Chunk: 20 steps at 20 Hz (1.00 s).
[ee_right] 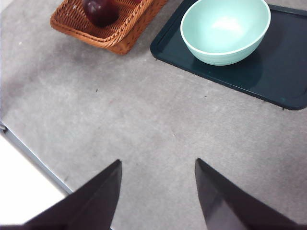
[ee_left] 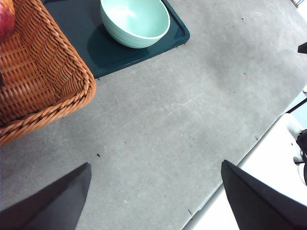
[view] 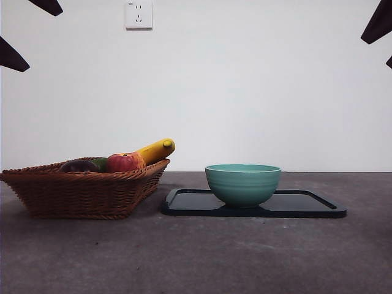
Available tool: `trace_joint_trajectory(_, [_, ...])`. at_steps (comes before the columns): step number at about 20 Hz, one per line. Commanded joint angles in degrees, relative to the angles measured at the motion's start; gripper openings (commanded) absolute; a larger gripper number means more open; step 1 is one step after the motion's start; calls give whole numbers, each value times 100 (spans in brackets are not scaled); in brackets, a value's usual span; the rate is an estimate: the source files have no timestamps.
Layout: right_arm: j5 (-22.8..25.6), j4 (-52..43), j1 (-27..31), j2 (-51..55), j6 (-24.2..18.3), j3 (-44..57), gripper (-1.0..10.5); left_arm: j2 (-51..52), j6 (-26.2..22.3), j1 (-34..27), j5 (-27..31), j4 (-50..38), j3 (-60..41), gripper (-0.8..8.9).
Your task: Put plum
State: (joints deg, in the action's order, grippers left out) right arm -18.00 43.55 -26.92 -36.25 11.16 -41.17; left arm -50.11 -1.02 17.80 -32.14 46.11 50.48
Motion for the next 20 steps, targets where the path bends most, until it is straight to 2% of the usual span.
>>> trace_joint_trajectory(1, [42,-295,-24,-92,662,-83,244,-26,-111,22,-48,-48,59,433])
trace_joint_trajectory(3, [125,-496,39,-297,916,-243,249,-26,-111,22,-48,-48,59,433])
trace_joint_trajectory(7, [348,-802,308,-1248,861,-898,289,-26,-114,22,-48,-105,59,433])
trace_joint_trajectory(14, [321,-793,942,-3838,245,-2686,289,-26,-114,22,-48,-101,59,433])
trace_joint_trajectory(20, [350,-796,1029,-5617,-39,-3847,289,-26,-116,22,-48,-107,59,433])
